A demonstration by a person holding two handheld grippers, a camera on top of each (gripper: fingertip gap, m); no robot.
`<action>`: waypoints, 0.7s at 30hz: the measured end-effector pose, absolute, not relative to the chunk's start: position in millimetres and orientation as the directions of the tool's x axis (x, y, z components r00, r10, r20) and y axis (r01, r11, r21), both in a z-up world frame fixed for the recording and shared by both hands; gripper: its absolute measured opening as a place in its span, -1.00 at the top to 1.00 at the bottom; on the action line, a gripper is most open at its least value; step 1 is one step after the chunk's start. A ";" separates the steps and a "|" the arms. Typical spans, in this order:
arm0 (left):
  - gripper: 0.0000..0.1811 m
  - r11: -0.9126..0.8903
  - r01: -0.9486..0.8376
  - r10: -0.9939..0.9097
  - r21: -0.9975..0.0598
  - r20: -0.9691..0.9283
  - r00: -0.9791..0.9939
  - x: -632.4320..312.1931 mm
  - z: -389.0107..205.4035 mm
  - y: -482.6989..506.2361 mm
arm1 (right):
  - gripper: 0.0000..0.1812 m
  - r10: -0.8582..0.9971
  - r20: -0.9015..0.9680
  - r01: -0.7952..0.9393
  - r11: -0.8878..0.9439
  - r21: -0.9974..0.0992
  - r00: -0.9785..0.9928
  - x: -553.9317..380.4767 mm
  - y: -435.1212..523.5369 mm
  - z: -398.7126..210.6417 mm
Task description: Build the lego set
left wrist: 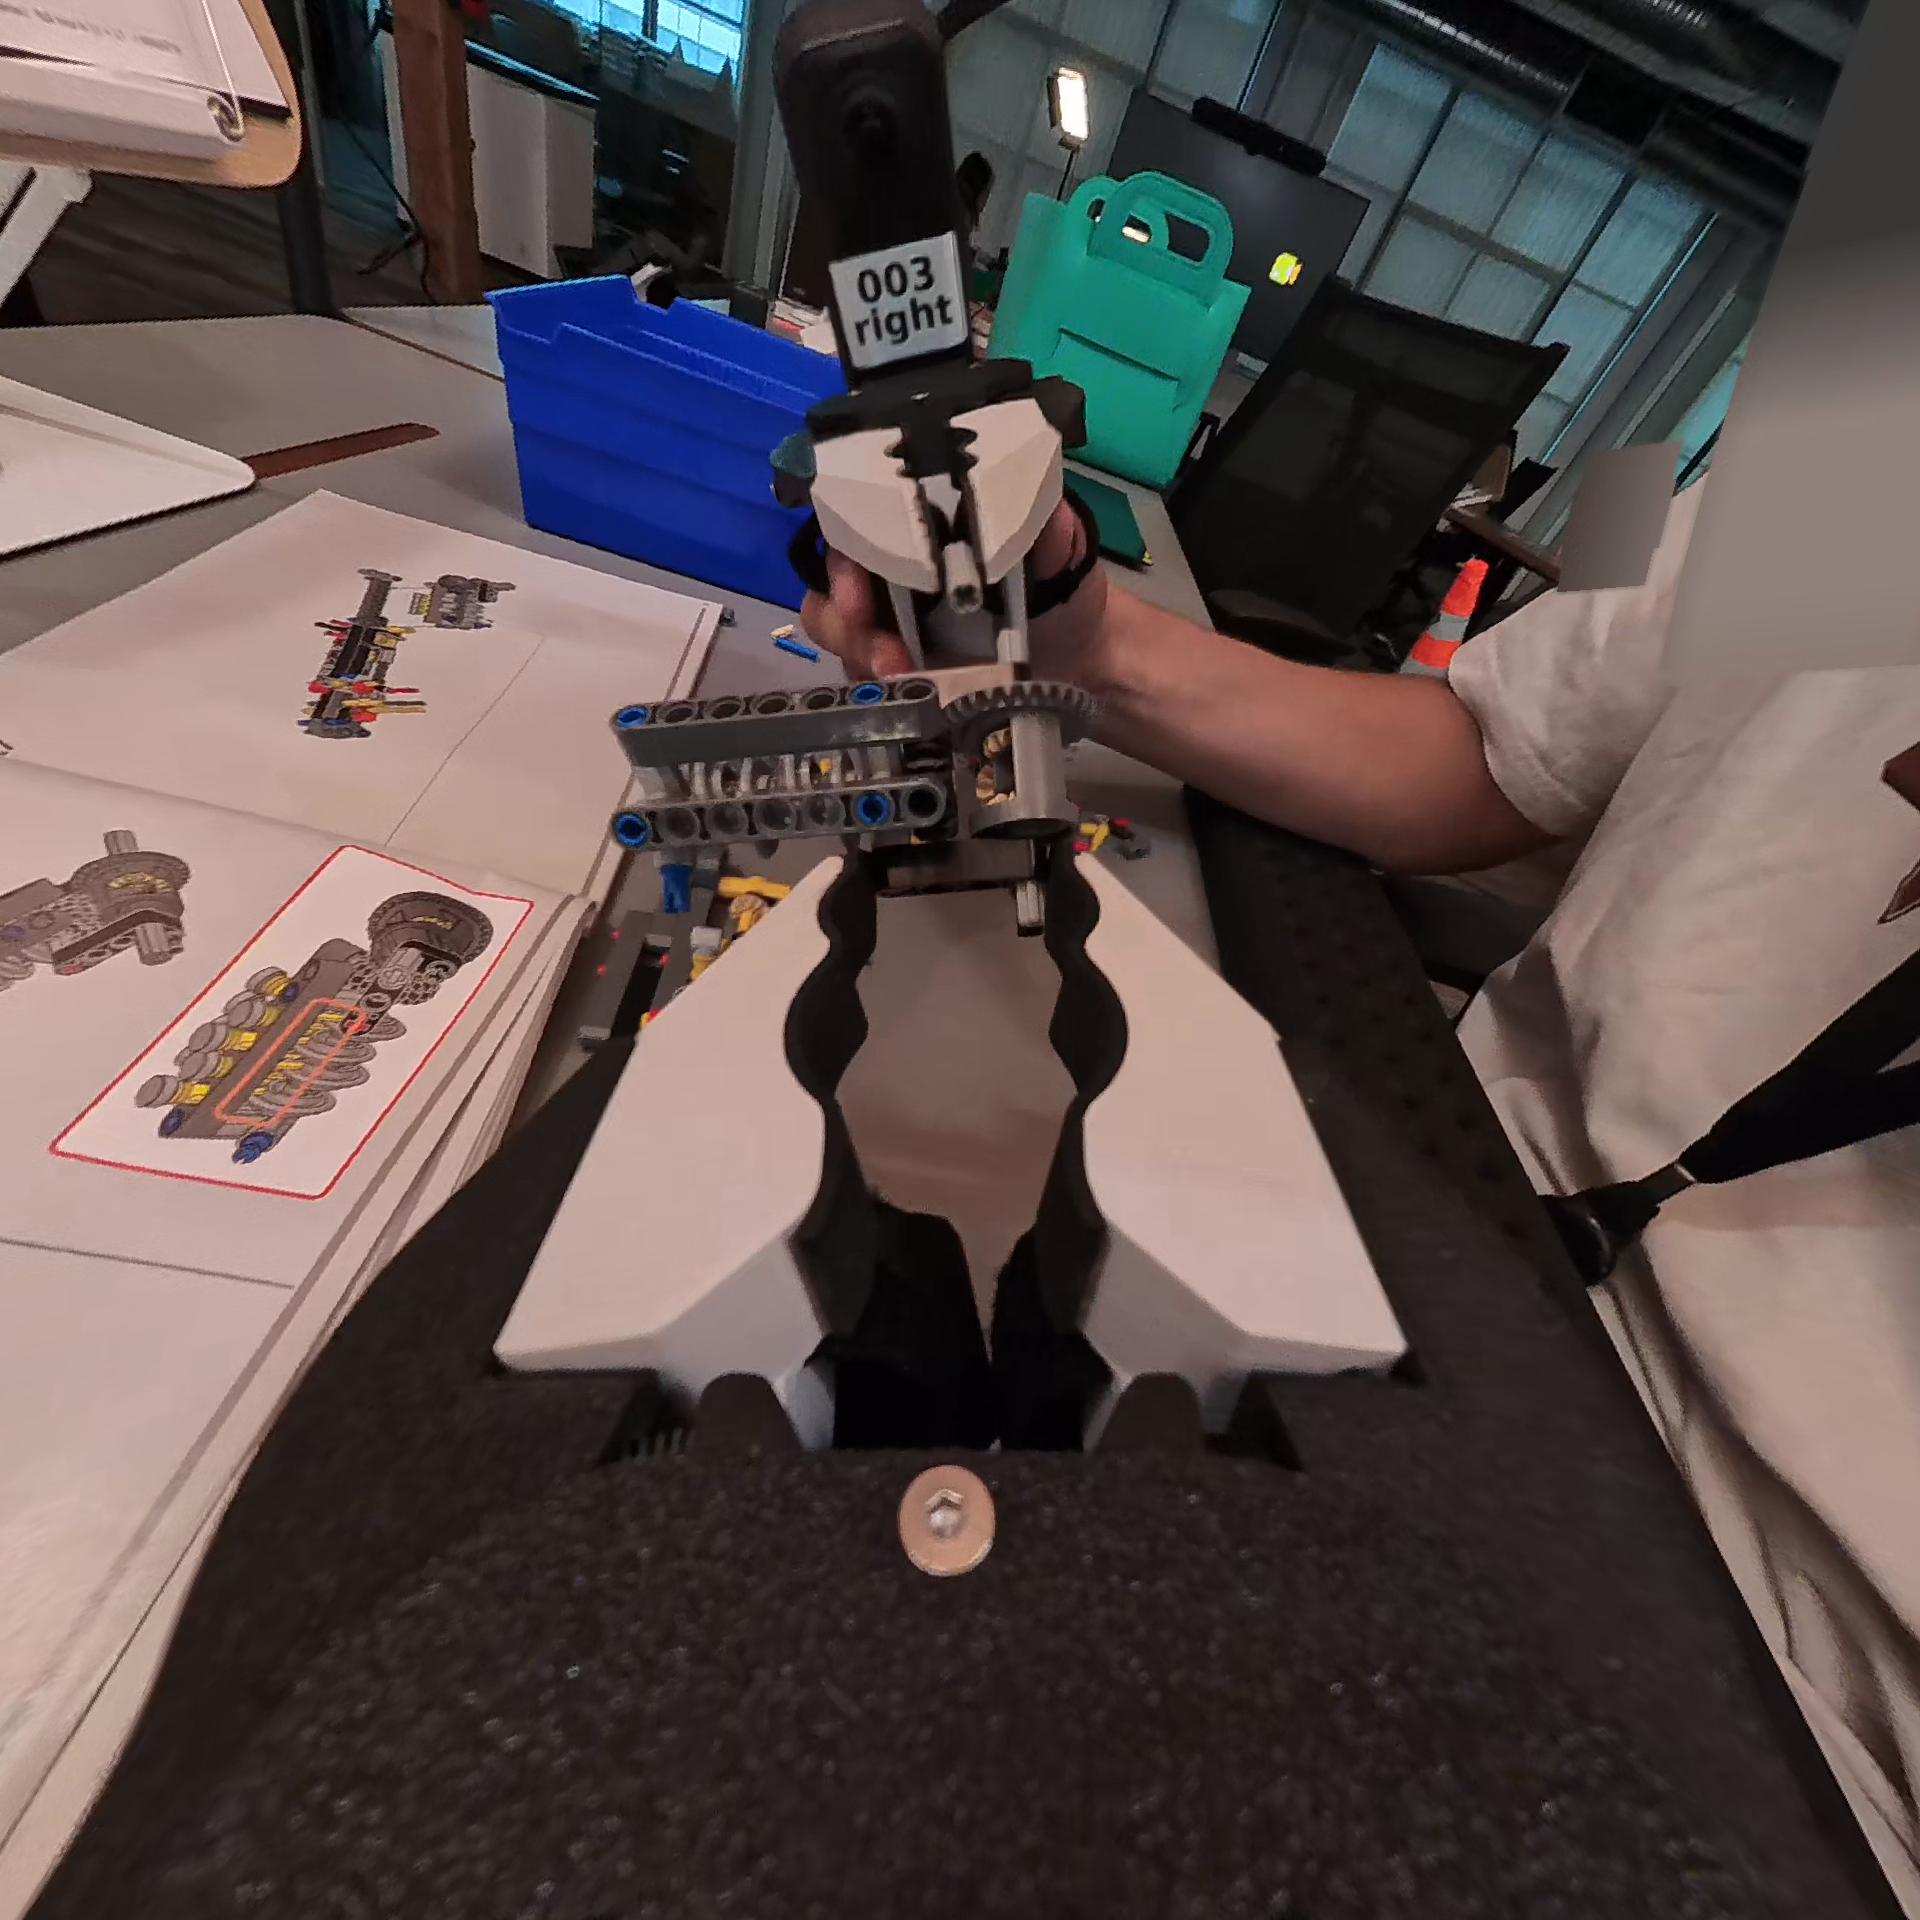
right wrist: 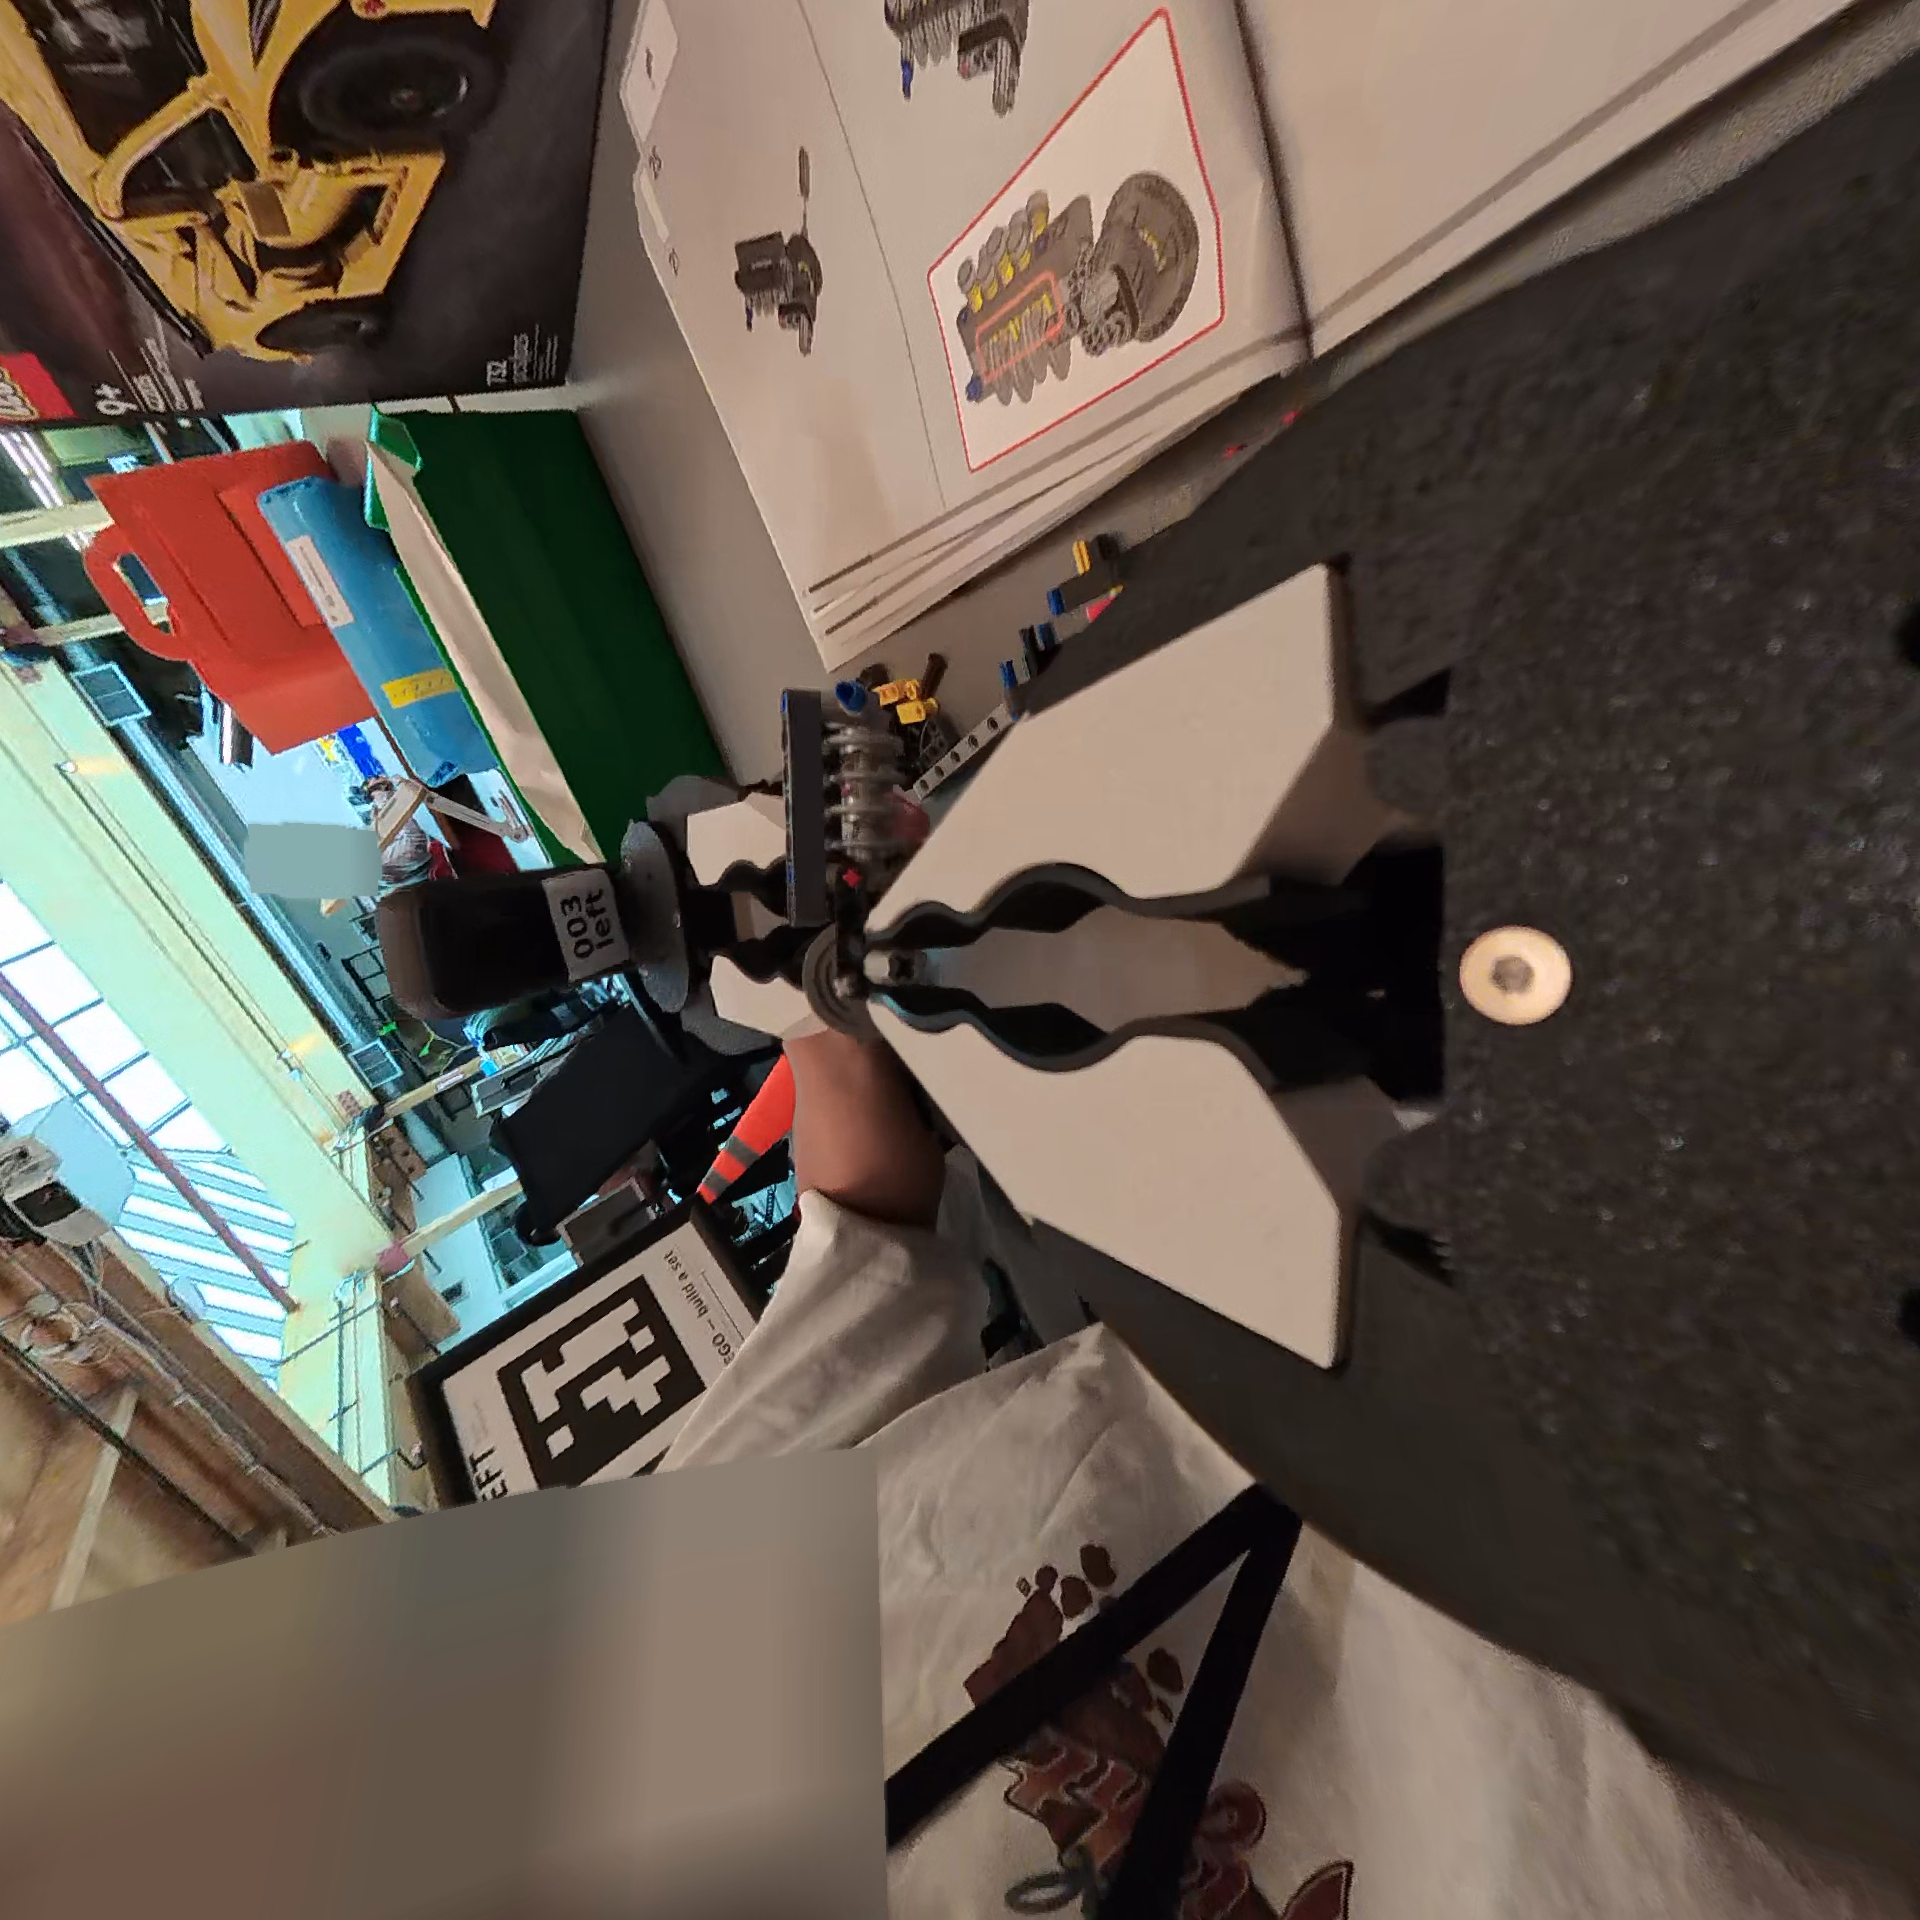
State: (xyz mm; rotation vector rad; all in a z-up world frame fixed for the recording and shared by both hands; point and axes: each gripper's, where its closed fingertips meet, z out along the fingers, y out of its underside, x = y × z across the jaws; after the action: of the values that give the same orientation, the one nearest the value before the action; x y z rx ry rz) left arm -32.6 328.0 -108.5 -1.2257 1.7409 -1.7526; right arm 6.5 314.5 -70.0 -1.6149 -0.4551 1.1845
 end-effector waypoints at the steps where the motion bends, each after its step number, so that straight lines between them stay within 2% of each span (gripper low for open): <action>1: 0.65 -0.147 -0.314 -0.788 -0.938 0.303 -0.535 -32.3 -111.7 329.7 | 0.94 0.767 -0.471 -0.243 -0.403 -0.882 0.437 4.3 313.6 -71.7; 9: 0.65 -0.050 -0.398 -0.802 -0.916 0.274 -0.531 -35.3 -132.2 326.3 | 0.93 0.758 -0.401 -0.067 -0.431 -0.900 0.514 -7.3 311.9 -95.8; 21: 0.65 -0.001 -0.431 -0.816 -0.903 0.250 -0.521 -36.3 -141.4 327.1 | 0.93 0.754 -0.425 -0.049 -0.466 -0.884 0.501 -13.9 313.9 -105.9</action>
State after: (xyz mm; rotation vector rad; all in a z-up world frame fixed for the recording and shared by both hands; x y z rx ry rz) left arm -36.3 327.1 -141.4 -1.2897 1.9340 -1.5307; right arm -13.9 313.9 -105.9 -1.8118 -0.5900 1.0794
